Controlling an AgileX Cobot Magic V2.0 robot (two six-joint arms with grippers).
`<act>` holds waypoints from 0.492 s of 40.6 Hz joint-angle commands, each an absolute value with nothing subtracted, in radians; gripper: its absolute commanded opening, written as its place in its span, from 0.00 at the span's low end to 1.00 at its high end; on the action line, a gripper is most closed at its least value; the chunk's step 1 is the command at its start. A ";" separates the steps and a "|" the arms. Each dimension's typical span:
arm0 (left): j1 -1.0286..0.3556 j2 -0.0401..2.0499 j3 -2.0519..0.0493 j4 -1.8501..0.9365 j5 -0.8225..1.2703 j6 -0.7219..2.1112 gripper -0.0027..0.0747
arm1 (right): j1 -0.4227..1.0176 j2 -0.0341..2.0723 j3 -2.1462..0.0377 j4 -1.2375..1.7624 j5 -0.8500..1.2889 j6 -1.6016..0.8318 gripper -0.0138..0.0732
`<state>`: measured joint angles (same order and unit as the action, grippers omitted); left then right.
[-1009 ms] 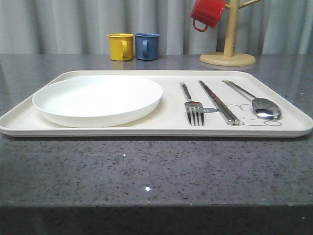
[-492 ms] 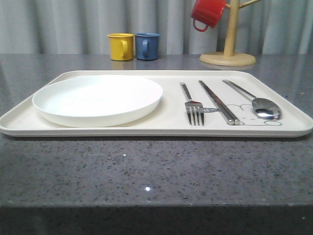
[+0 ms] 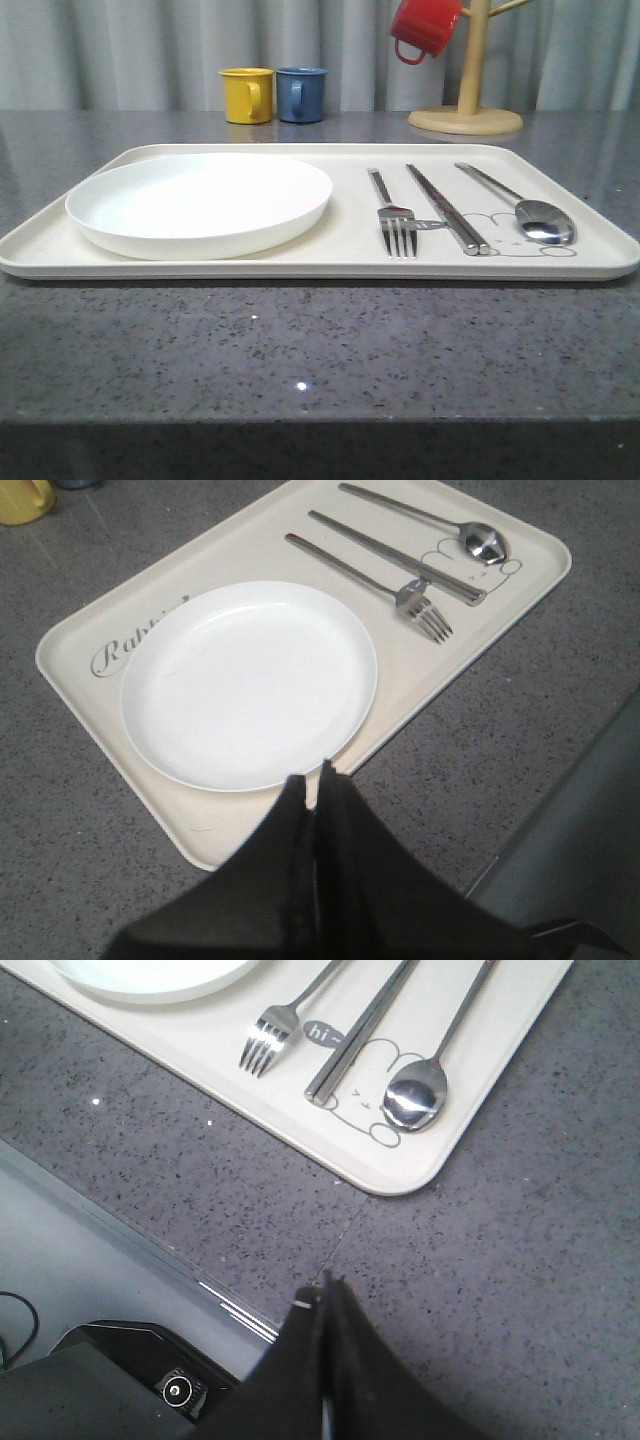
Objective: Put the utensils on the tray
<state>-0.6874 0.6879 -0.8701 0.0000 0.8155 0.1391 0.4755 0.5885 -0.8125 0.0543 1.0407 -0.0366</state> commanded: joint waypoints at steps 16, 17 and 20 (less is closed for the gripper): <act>-0.232 0.237 -0.600 0.000 0.469 0.126 0.01 | 0.474 0.590 -0.837 0.047 0.981 -0.039 0.08; -0.207 0.211 -0.549 0.000 0.438 0.126 0.01 | 0.474 0.590 -0.837 0.047 0.981 -0.039 0.08; -0.145 0.145 -0.447 0.000 0.364 0.126 0.01 | 0.474 0.590 -0.837 0.047 0.981 -0.039 0.08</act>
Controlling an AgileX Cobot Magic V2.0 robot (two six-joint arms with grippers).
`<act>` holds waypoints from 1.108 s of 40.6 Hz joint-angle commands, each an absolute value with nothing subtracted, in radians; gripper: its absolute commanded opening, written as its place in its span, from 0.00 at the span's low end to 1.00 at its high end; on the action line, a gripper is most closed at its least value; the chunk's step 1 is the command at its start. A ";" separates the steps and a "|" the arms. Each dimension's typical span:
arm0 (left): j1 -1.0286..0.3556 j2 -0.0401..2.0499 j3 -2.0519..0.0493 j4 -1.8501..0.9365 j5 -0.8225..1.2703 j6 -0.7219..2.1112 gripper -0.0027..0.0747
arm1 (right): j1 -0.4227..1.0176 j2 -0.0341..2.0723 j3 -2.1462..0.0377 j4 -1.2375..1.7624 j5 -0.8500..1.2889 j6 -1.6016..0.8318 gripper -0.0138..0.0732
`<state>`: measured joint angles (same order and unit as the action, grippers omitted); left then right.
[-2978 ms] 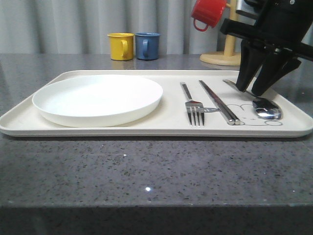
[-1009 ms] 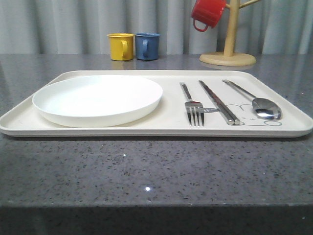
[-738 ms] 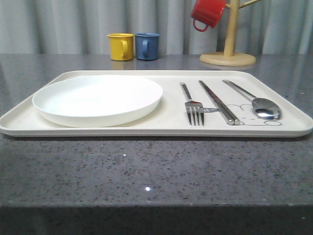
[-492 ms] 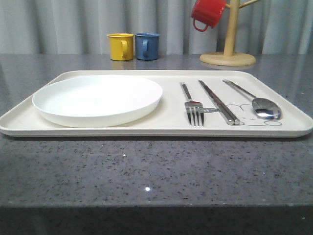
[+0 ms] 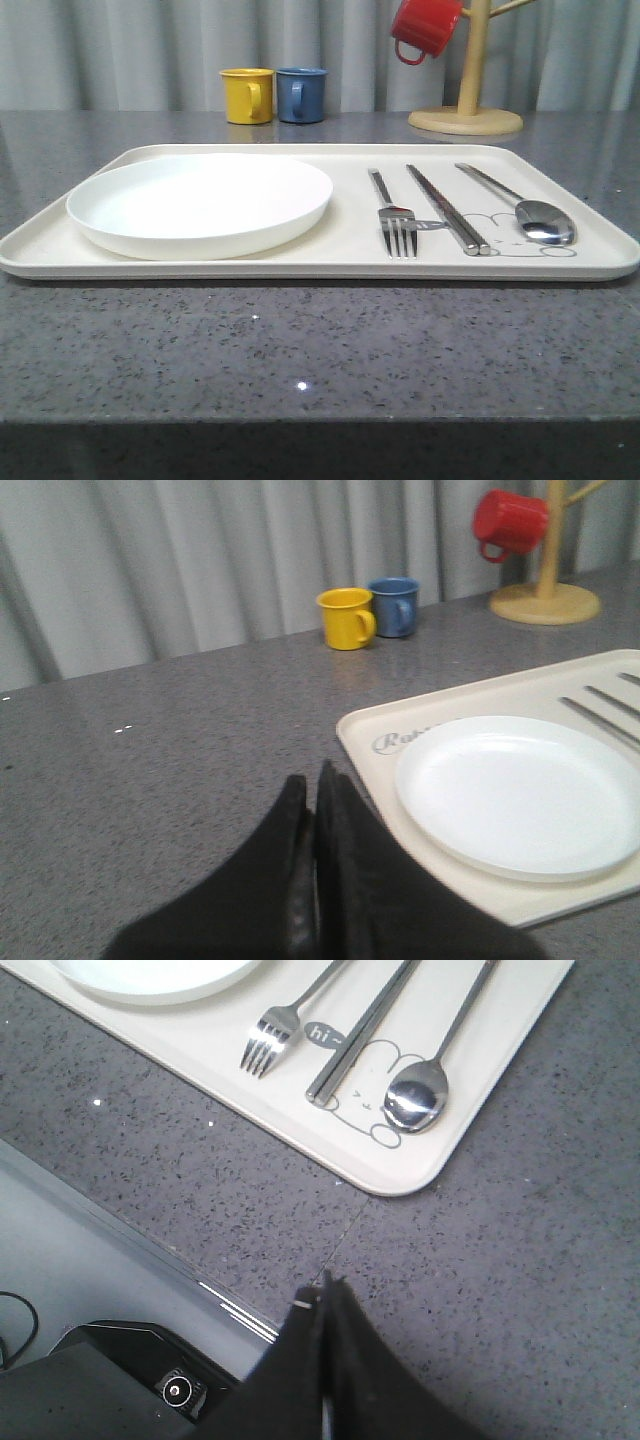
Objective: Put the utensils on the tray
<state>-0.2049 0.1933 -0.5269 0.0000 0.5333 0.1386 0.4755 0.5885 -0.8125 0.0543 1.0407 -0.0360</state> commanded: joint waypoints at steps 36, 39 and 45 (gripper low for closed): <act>-0.073 -0.029 0.006 -0.065 -0.028 0.126 0.01 | 0.474 0.590 -0.837 0.047 0.985 -0.039 0.08; -0.073 -0.029 0.006 -0.065 -0.028 0.126 0.01 | 0.474 0.590 -0.837 0.047 0.985 -0.039 0.08; -0.073 -0.029 0.006 -0.065 -0.028 0.126 0.01 | 0.474 0.590 -0.837 0.047 0.985 -0.039 0.08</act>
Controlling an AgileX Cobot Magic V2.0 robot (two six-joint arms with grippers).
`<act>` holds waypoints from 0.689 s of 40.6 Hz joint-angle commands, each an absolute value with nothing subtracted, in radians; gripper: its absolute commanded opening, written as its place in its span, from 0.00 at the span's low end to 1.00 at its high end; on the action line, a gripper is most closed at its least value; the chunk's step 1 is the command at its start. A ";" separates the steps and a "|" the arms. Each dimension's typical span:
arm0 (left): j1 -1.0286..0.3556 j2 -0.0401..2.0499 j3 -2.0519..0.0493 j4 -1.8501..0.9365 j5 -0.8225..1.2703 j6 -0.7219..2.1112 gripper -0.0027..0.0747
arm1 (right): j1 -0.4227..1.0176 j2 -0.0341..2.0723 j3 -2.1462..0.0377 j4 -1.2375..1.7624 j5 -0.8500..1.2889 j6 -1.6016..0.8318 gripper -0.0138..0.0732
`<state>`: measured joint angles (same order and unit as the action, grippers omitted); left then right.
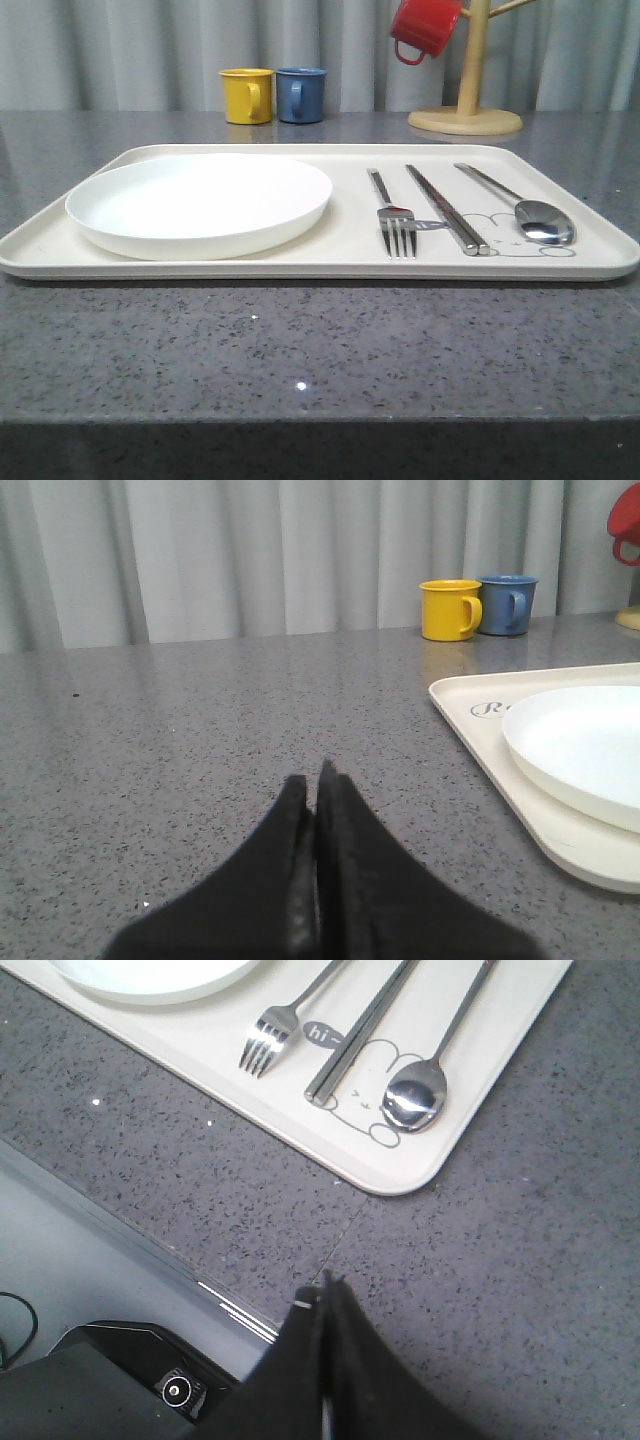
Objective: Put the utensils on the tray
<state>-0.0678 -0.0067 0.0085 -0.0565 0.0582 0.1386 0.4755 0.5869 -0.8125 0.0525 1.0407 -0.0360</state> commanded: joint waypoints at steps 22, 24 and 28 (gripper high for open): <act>-0.073 -0.029 0.006 -0.065 -0.028 0.126 0.01 | 0.474 0.590 -0.837 0.047 0.985 -0.039 0.08; -0.073 -0.029 0.006 -0.065 -0.028 0.126 0.01 | 0.474 0.590 -0.837 0.044 0.984 -0.040 0.08; -0.073 -0.029 0.006 -0.065 -0.028 0.126 0.01 | 0.468 0.555 -0.821 -0.025 0.939 -0.040 0.08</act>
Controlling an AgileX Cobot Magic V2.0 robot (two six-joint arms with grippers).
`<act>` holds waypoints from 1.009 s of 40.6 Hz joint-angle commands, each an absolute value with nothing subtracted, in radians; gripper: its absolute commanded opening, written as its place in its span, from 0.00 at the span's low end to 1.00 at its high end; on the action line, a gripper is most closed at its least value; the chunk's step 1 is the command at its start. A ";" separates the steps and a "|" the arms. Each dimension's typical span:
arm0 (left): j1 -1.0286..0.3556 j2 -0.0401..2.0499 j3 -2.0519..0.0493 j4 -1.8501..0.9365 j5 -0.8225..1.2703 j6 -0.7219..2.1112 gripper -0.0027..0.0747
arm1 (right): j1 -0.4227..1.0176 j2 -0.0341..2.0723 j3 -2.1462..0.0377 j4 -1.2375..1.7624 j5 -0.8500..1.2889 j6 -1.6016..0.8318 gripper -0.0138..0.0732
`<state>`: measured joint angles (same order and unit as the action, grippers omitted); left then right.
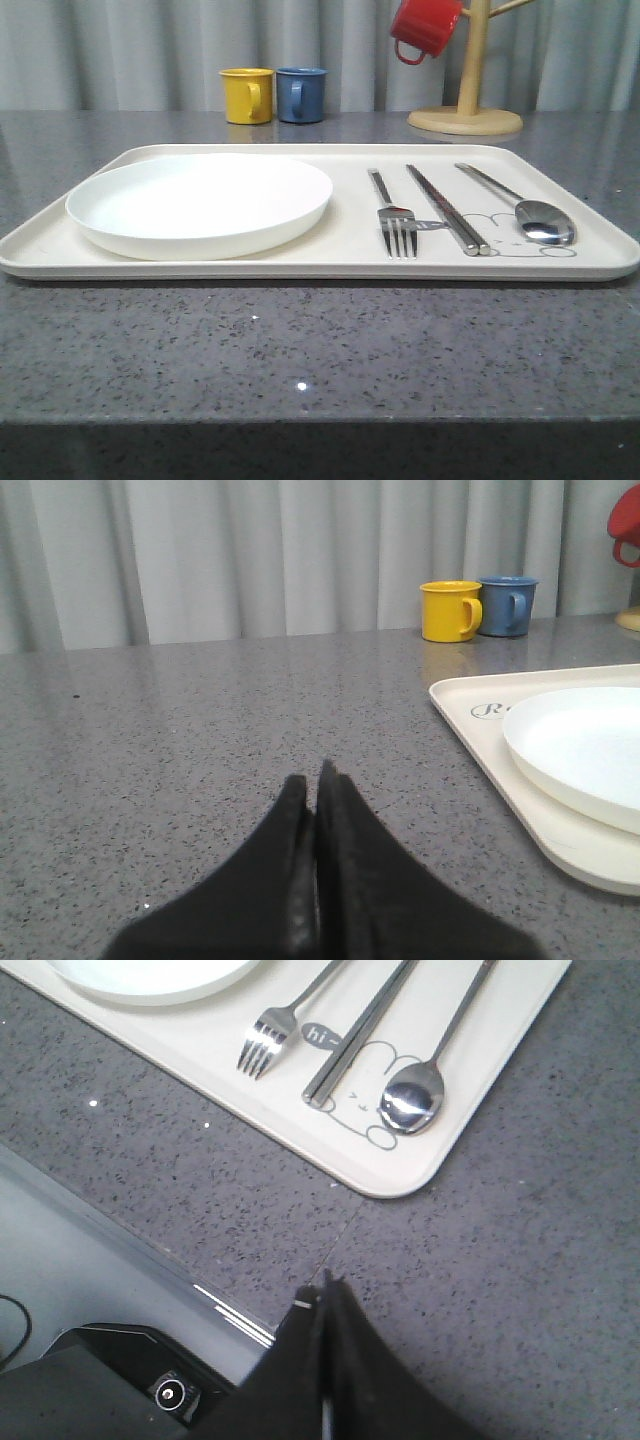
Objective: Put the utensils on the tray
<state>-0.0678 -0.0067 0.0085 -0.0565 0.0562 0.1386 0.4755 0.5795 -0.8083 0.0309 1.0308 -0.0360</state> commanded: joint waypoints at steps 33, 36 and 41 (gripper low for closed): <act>-0.073 -0.029 0.006 -0.065 -0.028 0.126 0.01 | 0.002 -0.027 0.026 0.087 -0.055 -0.038 0.08; -0.073 -0.029 0.006 -0.065 -0.028 0.126 0.01 | 0.002 -0.027 0.026 0.086 -0.056 -0.038 0.08; -0.073 -0.029 0.006 -0.065 -0.028 0.126 0.01 | 0.002 -0.027 0.026 0.086 -0.054 -0.038 0.08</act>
<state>-0.0678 -0.0067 0.0085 -0.0565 0.0548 0.1386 0.0091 -0.0094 0.0264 0.0852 0.0374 -0.0360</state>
